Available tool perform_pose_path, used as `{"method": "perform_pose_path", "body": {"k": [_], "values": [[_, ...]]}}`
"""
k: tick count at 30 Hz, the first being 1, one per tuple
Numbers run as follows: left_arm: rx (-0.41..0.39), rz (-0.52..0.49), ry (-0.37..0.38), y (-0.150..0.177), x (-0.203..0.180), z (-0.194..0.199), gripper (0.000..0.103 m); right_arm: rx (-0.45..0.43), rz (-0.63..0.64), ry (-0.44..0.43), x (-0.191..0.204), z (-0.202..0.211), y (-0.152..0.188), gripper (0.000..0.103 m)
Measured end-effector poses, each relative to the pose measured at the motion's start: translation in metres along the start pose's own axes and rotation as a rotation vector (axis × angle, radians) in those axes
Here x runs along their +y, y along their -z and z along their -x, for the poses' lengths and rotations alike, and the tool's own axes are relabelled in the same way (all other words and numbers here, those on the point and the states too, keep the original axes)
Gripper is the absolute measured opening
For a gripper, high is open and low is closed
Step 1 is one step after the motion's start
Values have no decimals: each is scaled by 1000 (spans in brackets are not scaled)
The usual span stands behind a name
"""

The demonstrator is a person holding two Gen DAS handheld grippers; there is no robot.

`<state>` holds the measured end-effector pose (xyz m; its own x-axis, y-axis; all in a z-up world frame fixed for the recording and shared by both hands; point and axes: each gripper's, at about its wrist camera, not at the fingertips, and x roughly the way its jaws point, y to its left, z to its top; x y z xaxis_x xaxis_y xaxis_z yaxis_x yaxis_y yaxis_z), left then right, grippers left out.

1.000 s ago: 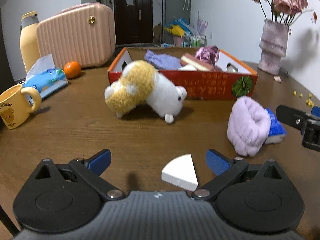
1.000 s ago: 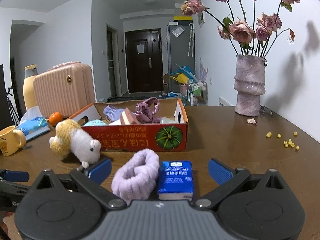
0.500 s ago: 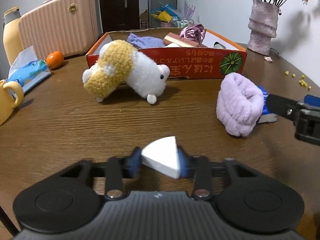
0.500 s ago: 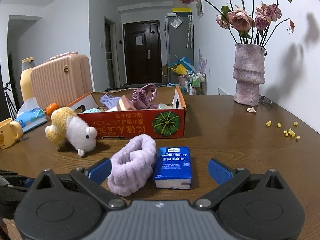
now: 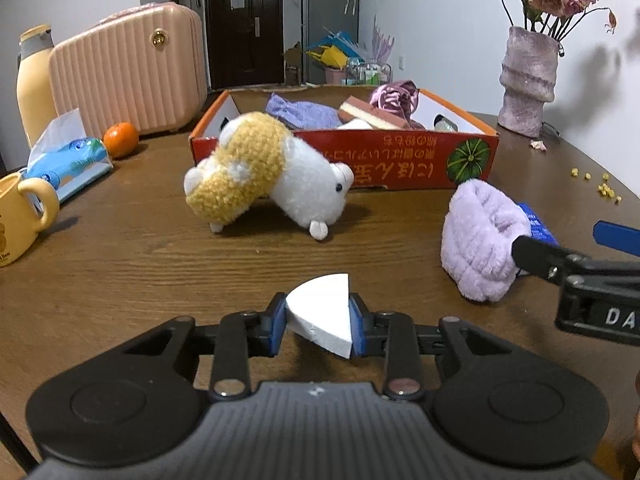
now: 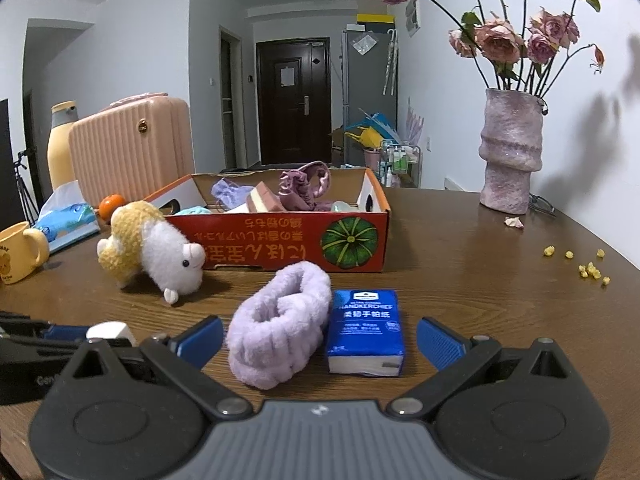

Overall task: Organize soft objects
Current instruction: 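Grasp the white wedge sponge with the left tool while the right tool grasps the lilac headband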

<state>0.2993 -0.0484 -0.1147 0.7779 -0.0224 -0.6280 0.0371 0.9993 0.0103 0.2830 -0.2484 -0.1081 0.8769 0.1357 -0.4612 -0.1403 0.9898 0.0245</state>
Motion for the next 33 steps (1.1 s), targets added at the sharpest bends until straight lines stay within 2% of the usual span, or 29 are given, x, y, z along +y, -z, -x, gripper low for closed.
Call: {"method": "perform_pose_path", "body": {"k": [10,16,19,24,33], "values": [[-52,6,-22,-5,19,7,32,7,47,9,22,-17,-2,101],[-73,26,-38,-7,36,10,32,32,58,15,31,-33,-6,91],[-72,40,-45,-8,44,10,32,41,65,19,35,-42,-7,84],[-76,60,-52,-8,53,11,32,66,76,31,40,-54,-7,61],[-90,53,-54,-7,51,14,32,61,98,4,46,-51,-2,28]]}}
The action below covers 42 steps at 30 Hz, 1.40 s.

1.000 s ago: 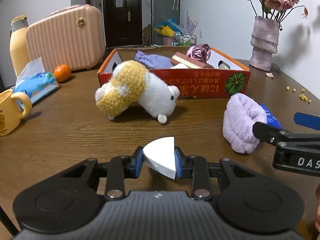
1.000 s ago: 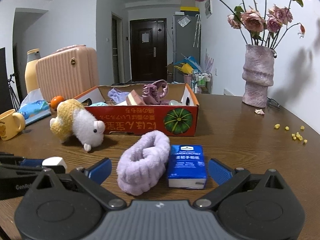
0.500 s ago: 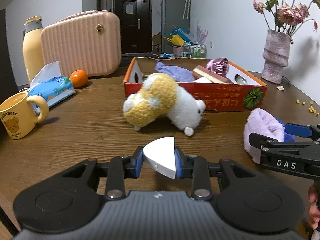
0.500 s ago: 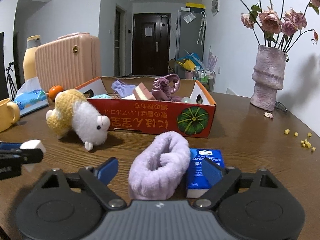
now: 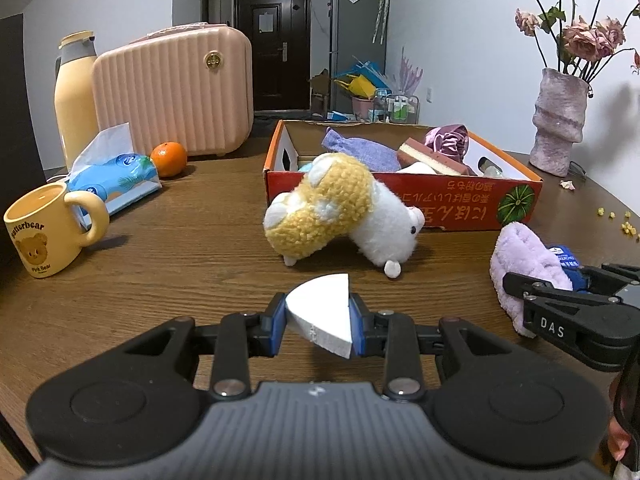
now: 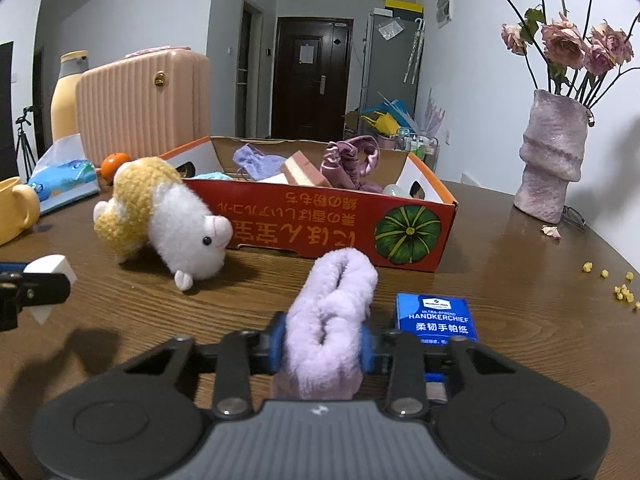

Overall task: Organize soft objects
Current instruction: 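Carry the wedge sponge and lilac headband over the box with both tools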

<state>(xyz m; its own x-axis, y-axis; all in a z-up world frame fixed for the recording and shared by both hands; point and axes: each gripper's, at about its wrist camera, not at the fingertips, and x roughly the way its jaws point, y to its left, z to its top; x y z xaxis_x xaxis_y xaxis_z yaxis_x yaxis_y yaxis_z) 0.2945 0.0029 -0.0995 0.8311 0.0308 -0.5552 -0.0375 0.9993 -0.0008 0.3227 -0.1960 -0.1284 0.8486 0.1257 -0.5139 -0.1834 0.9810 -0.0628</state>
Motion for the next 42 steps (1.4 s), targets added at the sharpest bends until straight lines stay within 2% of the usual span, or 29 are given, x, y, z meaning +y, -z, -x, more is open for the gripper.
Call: {"method": "perform_pose_path", "body": {"k": [8,19,32,42], "values": [[-6,-4,-6,0,-1,0,32,-33,-6,-10,-1,7,1,25],[-28,-6,-16,-6,-6,6,32,-132,-13,-31,-3,29,-9,25],[-89,-13,4,-34,-22,15,32,-215,-16,-51,-7,40,-34,25],[-128,4,6,-59,-34,5,32,-256,-29,-51,-15,28,-53,25]]}}
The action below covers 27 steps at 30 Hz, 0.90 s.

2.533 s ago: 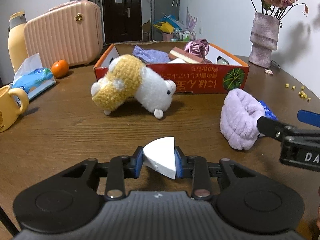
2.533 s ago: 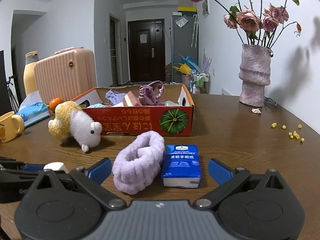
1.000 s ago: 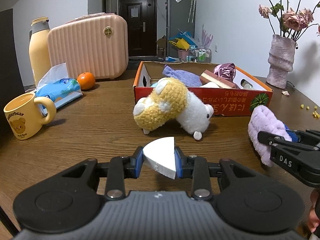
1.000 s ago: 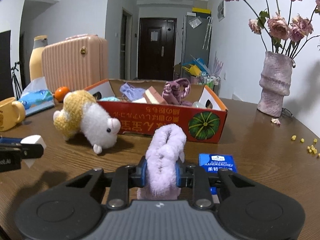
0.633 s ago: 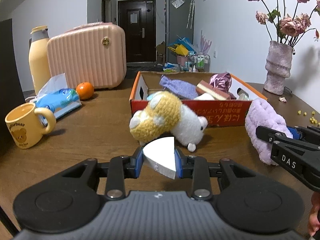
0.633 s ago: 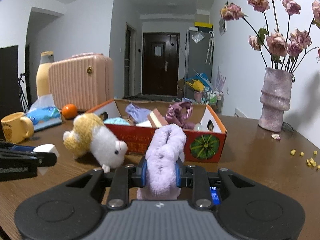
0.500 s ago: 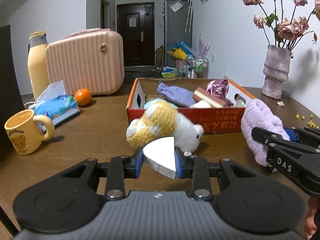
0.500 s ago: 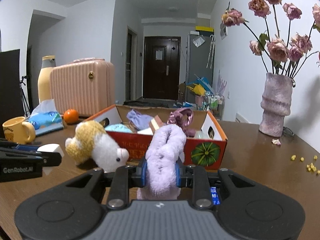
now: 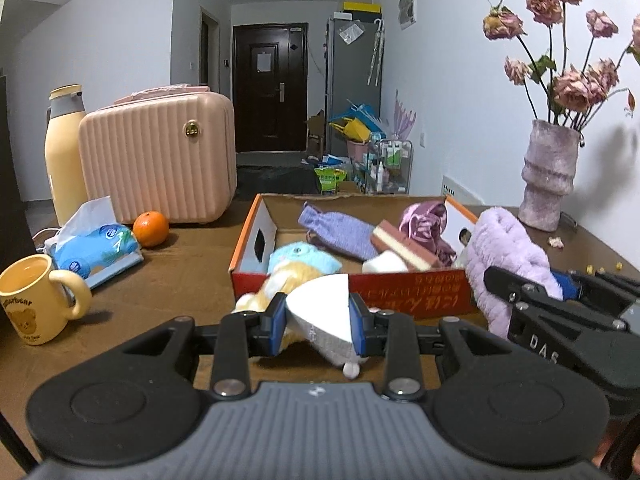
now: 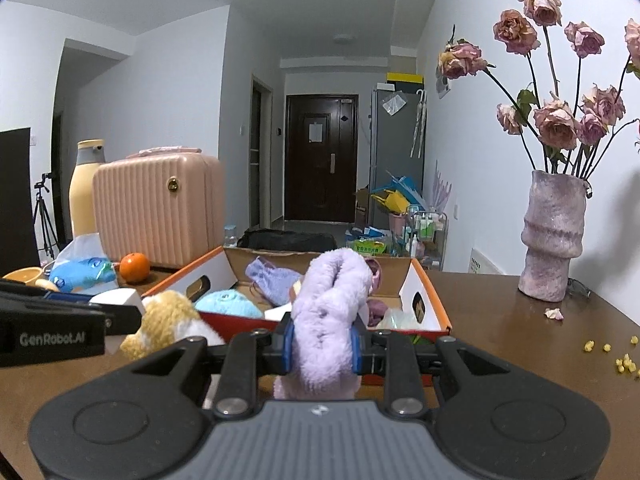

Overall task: Organize soft objects
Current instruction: 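Carry the wedge sponge and lilac headband over the box with both tools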

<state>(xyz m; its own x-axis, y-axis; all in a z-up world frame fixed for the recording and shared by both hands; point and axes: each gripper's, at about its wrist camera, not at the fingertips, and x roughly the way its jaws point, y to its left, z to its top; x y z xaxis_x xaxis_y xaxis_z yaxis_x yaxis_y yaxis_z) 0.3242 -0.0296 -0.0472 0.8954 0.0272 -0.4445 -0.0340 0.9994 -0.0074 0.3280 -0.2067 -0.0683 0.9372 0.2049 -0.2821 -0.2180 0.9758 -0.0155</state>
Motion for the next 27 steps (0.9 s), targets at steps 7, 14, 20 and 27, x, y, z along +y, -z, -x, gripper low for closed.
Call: {"method": "perform_pose_path", "body": {"k": [7,14,20,27], "values": [[-26,24,1,-14,-5,-15,32,-14,-7,-5,-5,-18,-5,25],[-31,31,13,-24,-12,-35,32,-26,-20,0,-15,-35,-11,25],[-27,31,9,-31,-15,-53,32,-41,-21,10,-22,-50,-18,25],[-23,42,4,-39,-15,-72,32,-46,-24,19,-29,-66,-23,25]]}}
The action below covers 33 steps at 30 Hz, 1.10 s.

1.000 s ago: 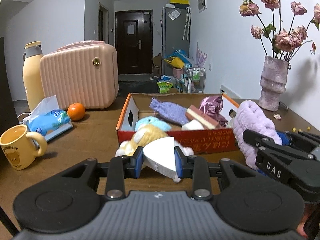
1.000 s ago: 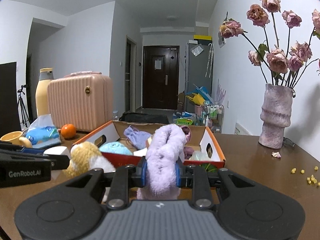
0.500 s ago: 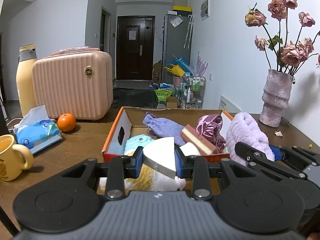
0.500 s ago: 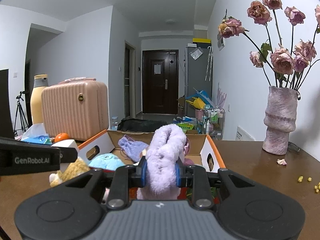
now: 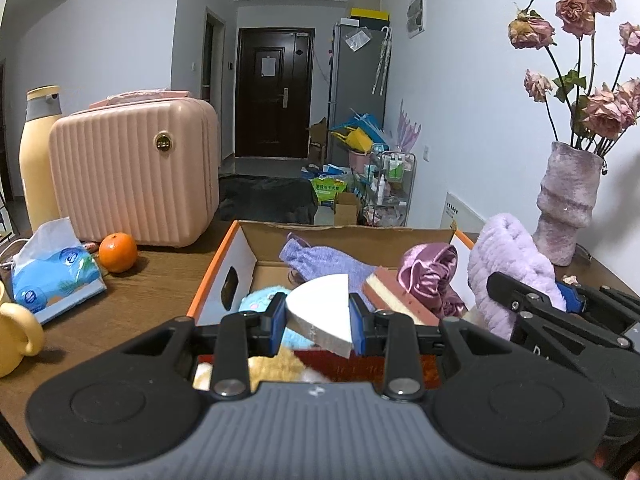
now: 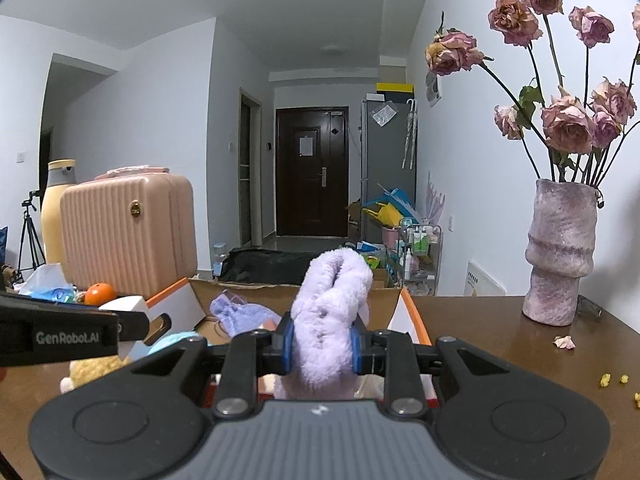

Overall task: Organize soft objects
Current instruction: 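Carry the wedge sponge and lilac headband over the box with both tools, then open both tools to drop the sponge and headband into the box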

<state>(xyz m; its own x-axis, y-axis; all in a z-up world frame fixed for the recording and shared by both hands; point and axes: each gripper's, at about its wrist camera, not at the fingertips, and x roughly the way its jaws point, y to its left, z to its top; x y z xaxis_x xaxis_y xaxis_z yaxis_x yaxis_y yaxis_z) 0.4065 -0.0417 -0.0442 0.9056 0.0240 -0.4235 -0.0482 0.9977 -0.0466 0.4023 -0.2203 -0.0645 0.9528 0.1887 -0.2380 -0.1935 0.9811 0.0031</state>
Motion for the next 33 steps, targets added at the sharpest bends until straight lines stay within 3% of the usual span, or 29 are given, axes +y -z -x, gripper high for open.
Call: {"method": "perform_pose_path", "body": {"k": [33], "values": [[-6,-11,-7,-29,-7,-70,32,5,12,52,-30,-76,-18,25]]}}
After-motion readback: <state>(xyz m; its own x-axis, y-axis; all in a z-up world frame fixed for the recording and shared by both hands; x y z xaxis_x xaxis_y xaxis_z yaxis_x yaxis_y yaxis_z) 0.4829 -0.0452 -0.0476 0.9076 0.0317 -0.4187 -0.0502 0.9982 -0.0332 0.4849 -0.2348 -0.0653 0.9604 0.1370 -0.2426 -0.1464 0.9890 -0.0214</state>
